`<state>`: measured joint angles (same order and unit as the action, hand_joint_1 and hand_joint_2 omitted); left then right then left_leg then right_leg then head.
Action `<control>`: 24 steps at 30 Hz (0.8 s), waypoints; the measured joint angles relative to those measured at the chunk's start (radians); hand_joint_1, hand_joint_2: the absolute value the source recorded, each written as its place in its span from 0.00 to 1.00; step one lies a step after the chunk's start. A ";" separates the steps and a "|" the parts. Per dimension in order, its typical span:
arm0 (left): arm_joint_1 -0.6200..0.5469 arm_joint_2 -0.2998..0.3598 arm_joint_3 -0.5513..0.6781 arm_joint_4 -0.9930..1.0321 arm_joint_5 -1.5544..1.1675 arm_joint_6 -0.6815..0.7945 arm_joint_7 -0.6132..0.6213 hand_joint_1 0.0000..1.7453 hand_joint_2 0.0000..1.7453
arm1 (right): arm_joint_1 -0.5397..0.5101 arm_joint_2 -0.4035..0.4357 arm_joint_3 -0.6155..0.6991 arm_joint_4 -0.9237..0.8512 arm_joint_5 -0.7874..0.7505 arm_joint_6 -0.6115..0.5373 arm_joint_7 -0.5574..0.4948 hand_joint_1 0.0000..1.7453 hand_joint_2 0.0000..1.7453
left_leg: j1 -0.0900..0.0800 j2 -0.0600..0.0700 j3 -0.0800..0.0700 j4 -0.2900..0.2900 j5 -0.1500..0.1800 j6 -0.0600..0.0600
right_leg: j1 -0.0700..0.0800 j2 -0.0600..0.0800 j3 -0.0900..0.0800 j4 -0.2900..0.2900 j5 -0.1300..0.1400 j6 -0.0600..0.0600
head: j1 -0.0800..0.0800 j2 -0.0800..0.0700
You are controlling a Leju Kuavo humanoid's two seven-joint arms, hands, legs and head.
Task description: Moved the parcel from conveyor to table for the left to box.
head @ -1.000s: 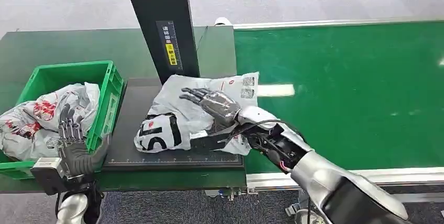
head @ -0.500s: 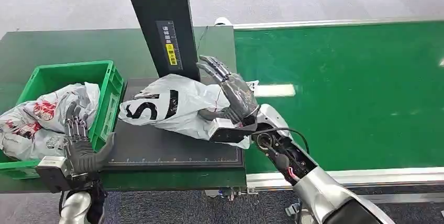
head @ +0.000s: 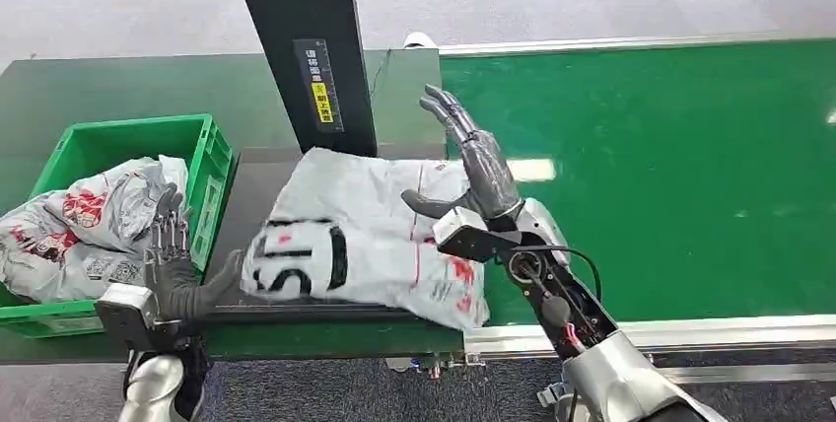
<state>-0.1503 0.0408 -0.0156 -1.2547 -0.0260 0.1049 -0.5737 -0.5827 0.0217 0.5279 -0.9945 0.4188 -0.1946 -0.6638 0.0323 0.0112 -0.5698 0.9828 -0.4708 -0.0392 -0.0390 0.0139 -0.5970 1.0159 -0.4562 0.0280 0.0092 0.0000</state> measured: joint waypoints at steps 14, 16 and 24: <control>-0.012 0.002 -0.023 0.010 -0.038 0.021 -0.010 0.00 1.00 | 0.043 -0.003 -0.087 -0.100 -0.090 0.033 -0.033 0.00 1.00 | 0.000 0.000 0.000 0.000 0.000 0.000 | 0.000 0.000 0.000 0.000 0.000 0.000 | 0.000 0.000; -0.012 0.008 -0.035 0.010 -0.095 0.047 -0.020 0.00 1.00 | 0.047 -0.003 -0.103 -0.112 -0.114 0.025 -0.033 0.00 1.00 | 0.000 0.000 0.000 0.000 0.000 0.000 | 0.000 0.000 0.000 0.000 0.000 0.000 | 0.000 0.000; -0.043 0.042 -0.163 0.033 -0.477 0.129 -0.013 0.00 1.00 | 0.047 -0.003 -0.155 -0.133 -0.161 0.029 -0.028 0.00 1.00 | 0.000 -0.001 0.000 0.000 0.000 0.000 | 0.000 0.000 0.000 0.000 0.000 0.000 | 0.000 0.000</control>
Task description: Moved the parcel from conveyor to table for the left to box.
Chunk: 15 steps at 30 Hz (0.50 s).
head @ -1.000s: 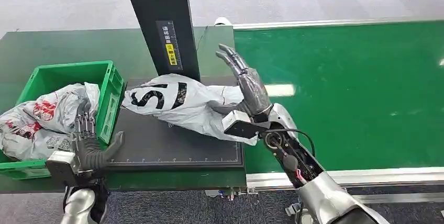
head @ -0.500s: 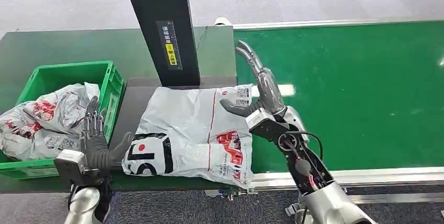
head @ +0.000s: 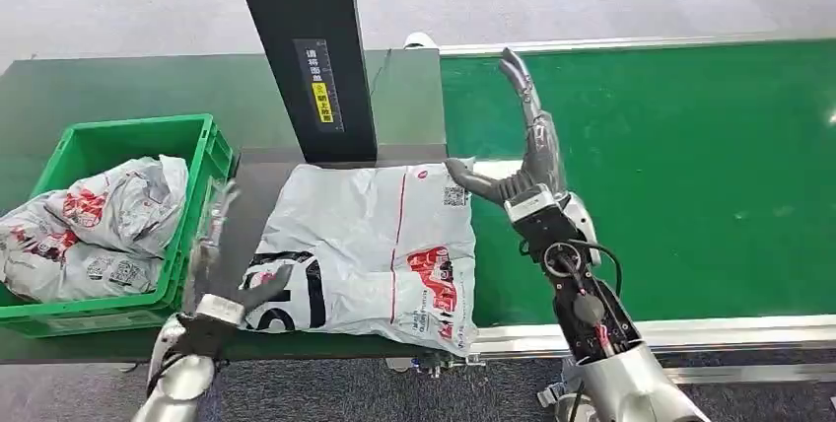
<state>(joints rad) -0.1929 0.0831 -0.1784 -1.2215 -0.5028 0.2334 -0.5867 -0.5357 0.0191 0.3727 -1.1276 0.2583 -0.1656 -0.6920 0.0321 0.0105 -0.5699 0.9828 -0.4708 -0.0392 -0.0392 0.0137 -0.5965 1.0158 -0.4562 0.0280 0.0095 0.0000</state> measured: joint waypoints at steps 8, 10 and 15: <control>-0.038 0.019 -0.210 0.051 -0.327 0.015 0.088 0.00 1.00 | -0.014 0.000 -0.009 0.001 -0.010 0.018 0.001 0.00 1.00 | 0.000 0.000 0.000 0.000 0.000 0.000 | 0.000 0.000 0.000 0.000 0.000 0.000 | 0.000 0.000; -0.049 0.021 -0.247 0.060 -0.367 -0.003 0.107 0.00 1.00 | -0.014 0.000 -0.011 0.001 -0.010 0.018 0.002 0.00 1.00 | 0.000 0.000 0.000 0.000 0.000 0.000 | 0.000 0.000 0.000 0.000 0.000 0.000 | 0.000 0.000; -0.105 0.021 -0.317 0.090 -0.394 -0.103 0.133 0.00 1.00 | -0.014 -0.001 -0.014 0.003 -0.010 0.019 0.002 0.00 1.00 | 0.000 0.000 0.000 0.000 0.000 0.000 | 0.000 0.000 0.000 0.000 0.000 0.000 | 0.000 0.000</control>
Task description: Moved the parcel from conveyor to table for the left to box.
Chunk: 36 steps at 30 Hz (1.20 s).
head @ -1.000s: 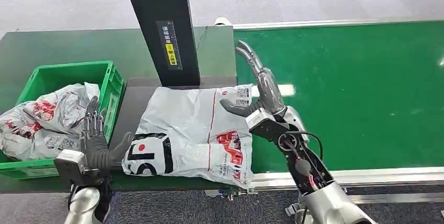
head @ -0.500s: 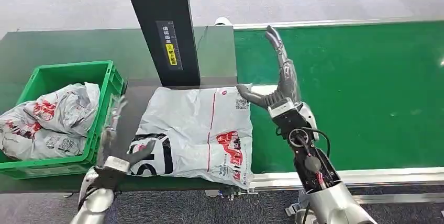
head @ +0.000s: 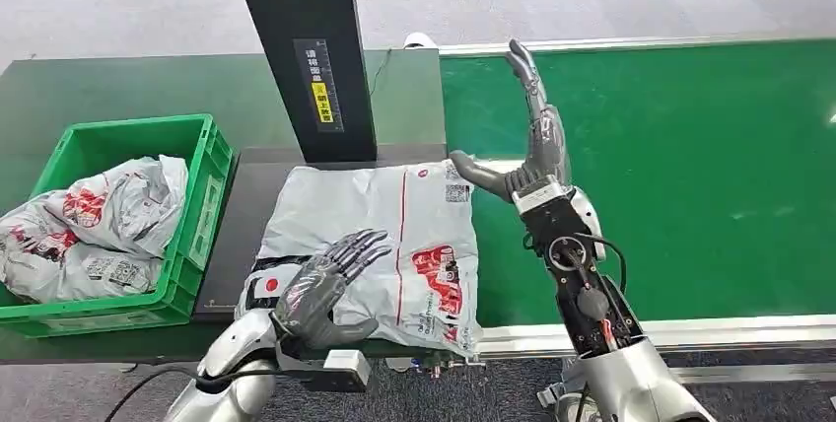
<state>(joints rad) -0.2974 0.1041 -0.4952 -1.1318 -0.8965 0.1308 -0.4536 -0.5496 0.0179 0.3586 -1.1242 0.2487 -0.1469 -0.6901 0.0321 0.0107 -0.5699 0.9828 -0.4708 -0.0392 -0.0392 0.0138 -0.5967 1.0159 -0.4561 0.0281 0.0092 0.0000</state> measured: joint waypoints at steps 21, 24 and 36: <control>-0.240 -0.053 -0.158 0.330 -0.064 -0.137 0.115 1.00 1.00 | 0.001 -0.008 -0.021 0.002 0.018 -0.003 0.031 0.00 1.00 | 0.000 0.000 0.000 0.000 0.000 0.000 | 0.000 0.000 0.001 0.000 0.000 0.000 | 0.000 0.000; -0.248 -0.056 -0.160 0.341 -0.064 -0.137 0.114 1.00 1.00 | 0.001 -0.010 -0.021 0.002 0.018 -0.003 0.031 0.00 1.00 | 0.000 0.000 0.001 0.000 0.000 0.000 | 0.000 0.000 0.001 0.000 0.000 0.000 | 0.000 0.000; -0.260 -0.063 -0.164 0.359 -0.064 -0.139 0.115 1.00 1.00 | 0.001 -0.014 -0.021 0.002 0.018 -0.003 0.031 0.00 1.00 | 0.000 0.000 0.001 0.000 0.000 0.000 | 0.000 0.000 0.001 0.000 0.000 0.000 | 0.000 0.000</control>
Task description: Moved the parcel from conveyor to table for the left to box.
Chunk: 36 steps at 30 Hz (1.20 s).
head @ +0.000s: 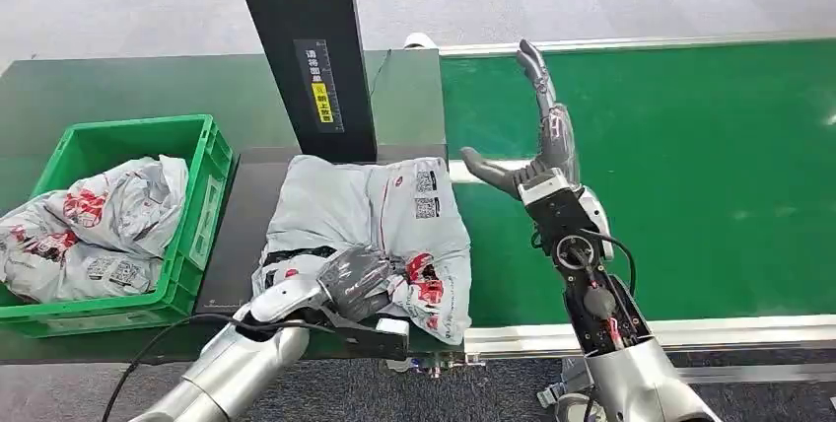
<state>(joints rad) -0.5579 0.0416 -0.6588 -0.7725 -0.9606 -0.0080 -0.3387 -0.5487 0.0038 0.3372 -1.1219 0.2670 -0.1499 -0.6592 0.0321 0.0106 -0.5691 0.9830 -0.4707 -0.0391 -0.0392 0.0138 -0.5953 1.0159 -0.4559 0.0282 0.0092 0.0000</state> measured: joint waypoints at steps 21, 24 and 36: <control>0.085 0.050 0.048 -0.308 -0.251 0.682 -0.044 1.00 1.00 | 0.051 -0.018 -0.020 -0.029 0.018 -0.007 0.020 0.00 1.00 | 0.000 -0.001 0.001 0.000 0.000 0.000 | 0.000 0.000 0.001 0.000 0.000 0.000 | 0.000 0.000; 0.089 0.064 0.099 -0.387 -0.304 0.698 -0.041 1.00 1.00 | 0.056 -0.022 -0.023 -0.031 0.018 -0.009 0.019 0.00 1.00 | 0.000 0.000 0.001 0.000 0.000 0.000 | 0.000 0.000 0.001 0.000 0.000 0.000 | 0.000 0.000; 0.104 0.062 0.335 -0.582 -0.389 0.704 -0.141 1.00 1.00 | 0.073 -0.038 -0.035 -0.036 0.015 -0.027 0.013 0.00 1.00 | 0.000 0.000 0.001 0.000 0.000 0.000 | 0.000 0.000 0.000 0.000 0.000 0.000 | 0.000 0.000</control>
<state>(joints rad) -0.4538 0.1038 -0.3235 -1.3543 -1.3500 0.6958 -0.4795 -0.4759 -0.0343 0.3021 -1.1582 0.2823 -0.1774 -0.6466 0.0321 0.0103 -0.5686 0.9829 -0.4707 -0.0391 -0.0392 0.0137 -0.5952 1.0159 -0.4561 0.0281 0.0092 0.0000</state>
